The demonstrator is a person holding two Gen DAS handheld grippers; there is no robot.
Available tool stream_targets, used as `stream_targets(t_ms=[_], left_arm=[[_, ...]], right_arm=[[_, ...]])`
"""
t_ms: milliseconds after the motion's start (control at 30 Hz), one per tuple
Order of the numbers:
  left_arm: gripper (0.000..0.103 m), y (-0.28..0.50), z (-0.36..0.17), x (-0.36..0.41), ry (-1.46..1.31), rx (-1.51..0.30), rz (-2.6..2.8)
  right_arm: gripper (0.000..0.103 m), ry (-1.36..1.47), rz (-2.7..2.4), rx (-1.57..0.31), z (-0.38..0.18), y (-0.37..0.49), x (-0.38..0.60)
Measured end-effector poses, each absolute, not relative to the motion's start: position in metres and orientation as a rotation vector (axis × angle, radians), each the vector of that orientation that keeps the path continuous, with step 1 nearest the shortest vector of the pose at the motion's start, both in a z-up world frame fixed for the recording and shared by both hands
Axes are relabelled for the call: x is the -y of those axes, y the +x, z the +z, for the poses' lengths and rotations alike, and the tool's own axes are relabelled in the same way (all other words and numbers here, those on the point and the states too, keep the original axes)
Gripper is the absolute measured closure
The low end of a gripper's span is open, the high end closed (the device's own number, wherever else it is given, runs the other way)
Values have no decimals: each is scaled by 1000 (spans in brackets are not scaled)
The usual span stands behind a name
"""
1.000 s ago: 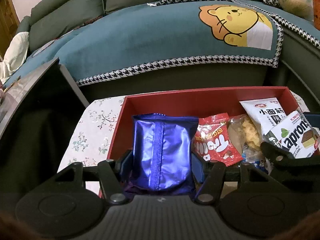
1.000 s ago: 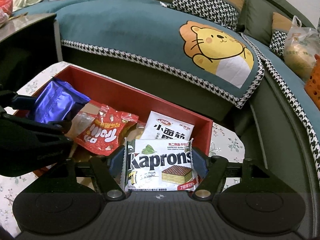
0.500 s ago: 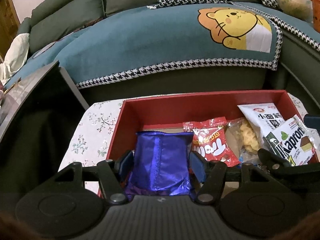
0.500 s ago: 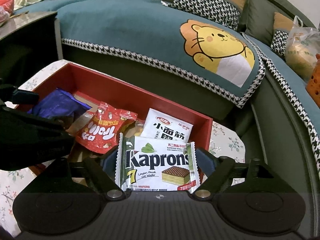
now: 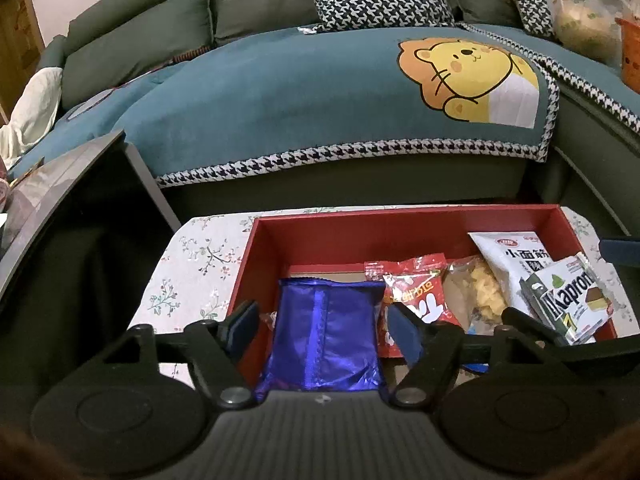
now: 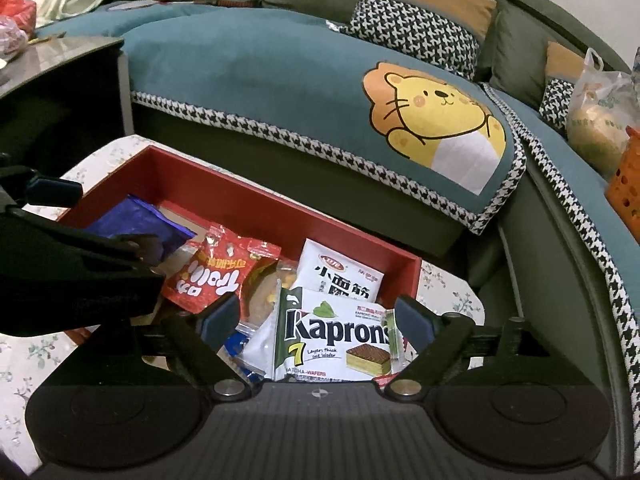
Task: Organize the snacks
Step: 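Lower and release the blue foil pack with the left gripper while the right releases the Kaprons pack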
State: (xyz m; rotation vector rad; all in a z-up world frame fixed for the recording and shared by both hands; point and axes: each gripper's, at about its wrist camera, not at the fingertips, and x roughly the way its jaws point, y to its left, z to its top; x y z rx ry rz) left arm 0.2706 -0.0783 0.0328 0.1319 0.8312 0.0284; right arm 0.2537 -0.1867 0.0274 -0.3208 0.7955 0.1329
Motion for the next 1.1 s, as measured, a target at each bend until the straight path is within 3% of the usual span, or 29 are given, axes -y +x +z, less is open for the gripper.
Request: stream_targets(t_ms=[1100], left_arm=[[0, 215, 53, 68, 98, -821, -71]], right_arm=[[10, -294, 120, -794, 51, 213, 201]])
